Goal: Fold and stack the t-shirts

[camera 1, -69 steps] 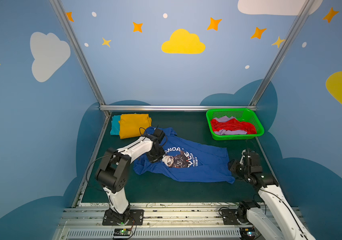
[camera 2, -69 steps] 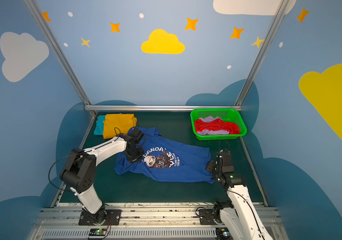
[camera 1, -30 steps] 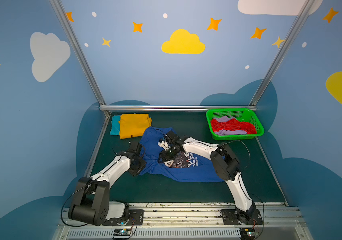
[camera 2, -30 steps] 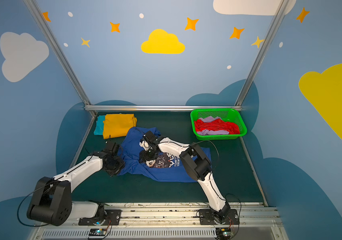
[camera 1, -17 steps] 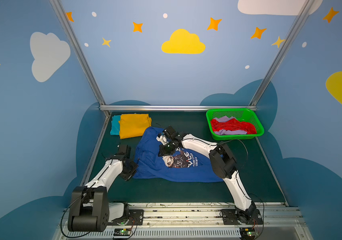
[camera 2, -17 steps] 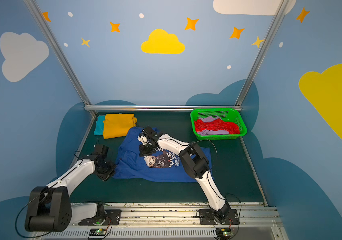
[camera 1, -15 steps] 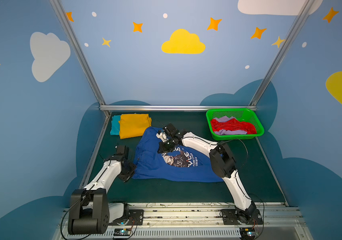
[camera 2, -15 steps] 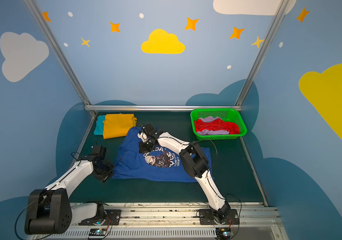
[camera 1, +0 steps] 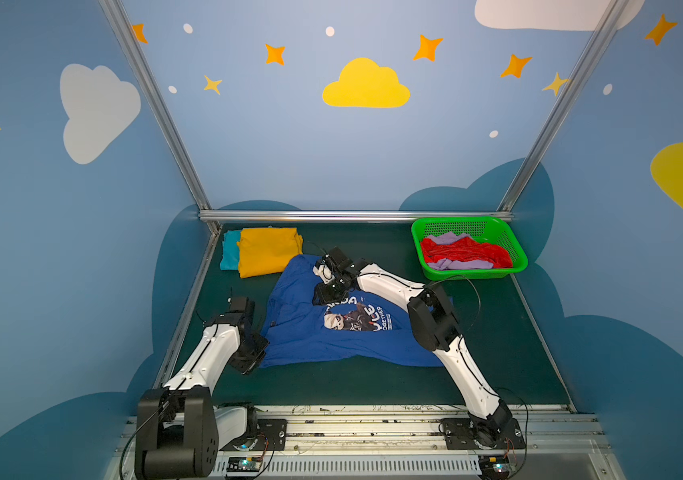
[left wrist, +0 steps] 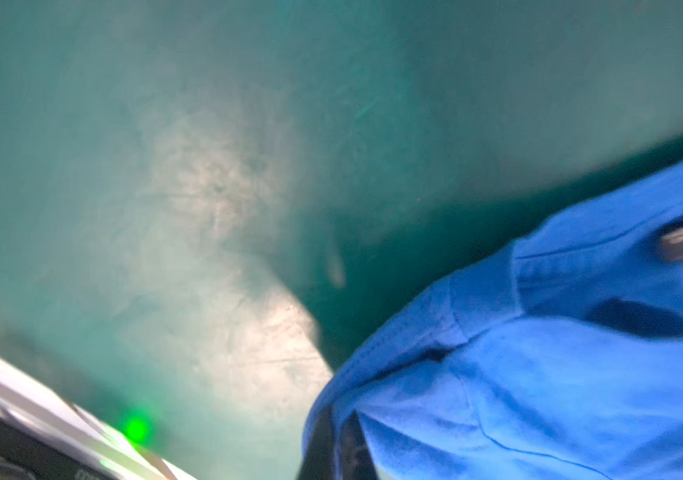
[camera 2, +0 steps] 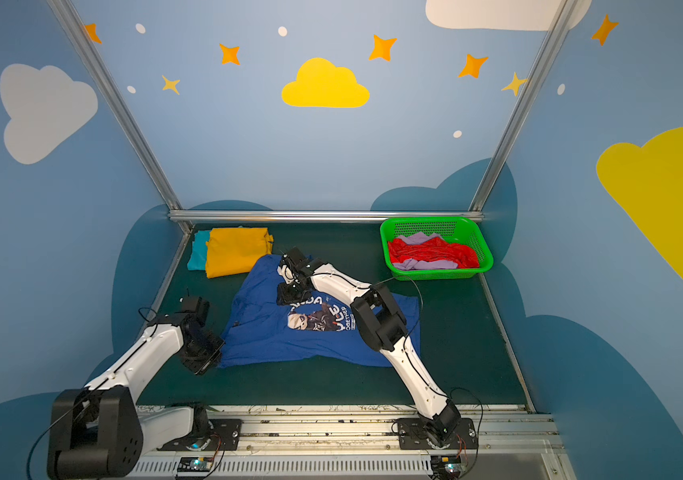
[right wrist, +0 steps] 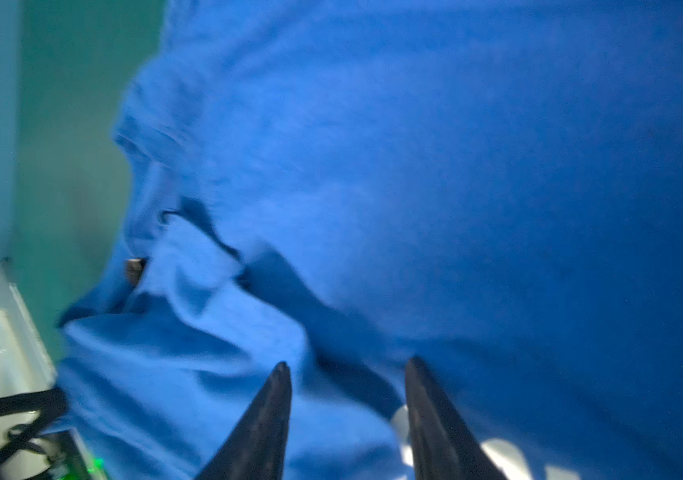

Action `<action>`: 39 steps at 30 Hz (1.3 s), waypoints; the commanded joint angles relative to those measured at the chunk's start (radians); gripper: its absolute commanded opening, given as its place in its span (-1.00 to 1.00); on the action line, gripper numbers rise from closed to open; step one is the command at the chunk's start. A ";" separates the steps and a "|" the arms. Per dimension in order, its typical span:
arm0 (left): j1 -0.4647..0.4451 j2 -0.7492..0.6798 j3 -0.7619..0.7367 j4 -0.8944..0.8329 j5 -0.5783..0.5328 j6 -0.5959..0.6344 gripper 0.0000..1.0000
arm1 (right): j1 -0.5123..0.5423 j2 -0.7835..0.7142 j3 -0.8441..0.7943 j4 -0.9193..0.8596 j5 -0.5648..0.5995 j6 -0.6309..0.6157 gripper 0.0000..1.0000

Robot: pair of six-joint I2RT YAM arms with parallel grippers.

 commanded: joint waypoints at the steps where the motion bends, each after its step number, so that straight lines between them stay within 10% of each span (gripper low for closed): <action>1: 0.005 -0.017 0.009 -0.013 0.000 -0.006 -0.57 | -0.003 -0.056 -0.015 -0.049 0.029 0.008 0.05; 6: 0.004 0.007 0.042 -0.011 0.022 0.019 0.12 | -0.032 -0.379 -0.343 -0.068 0.159 0.049 0.22; 13: -0.026 -0.043 0.010 -0.017 0.035 0.036 0.44 | -0.149 -0.809 -0.840 -0.282 0.312 0.242 0.57; 21: -0.091 0.050 -0.035 0.088 0.063 0.018 0.33 | -0.377 -1.068 -1.191 -0.360 0.310 0.333 0.33; 31: -0.093 0.145 -0.030 0.140 0.042 0.040 0.36 | -0.586 -1.125 -1.331 -0.351 0.276 0.348 0.66; 36: -0.092 0.218 -0.005 0.178 0.043 0.043 -0.17 | -0.627 -1.037 -1.357 -0.238 0.246 0.341 0.15; 39: -0.090 0.242 0.020 0.175 0.027 0.048 -0.51 | -0.669 -1.017 -1.366 -0.205 0.243 0.335 -0.78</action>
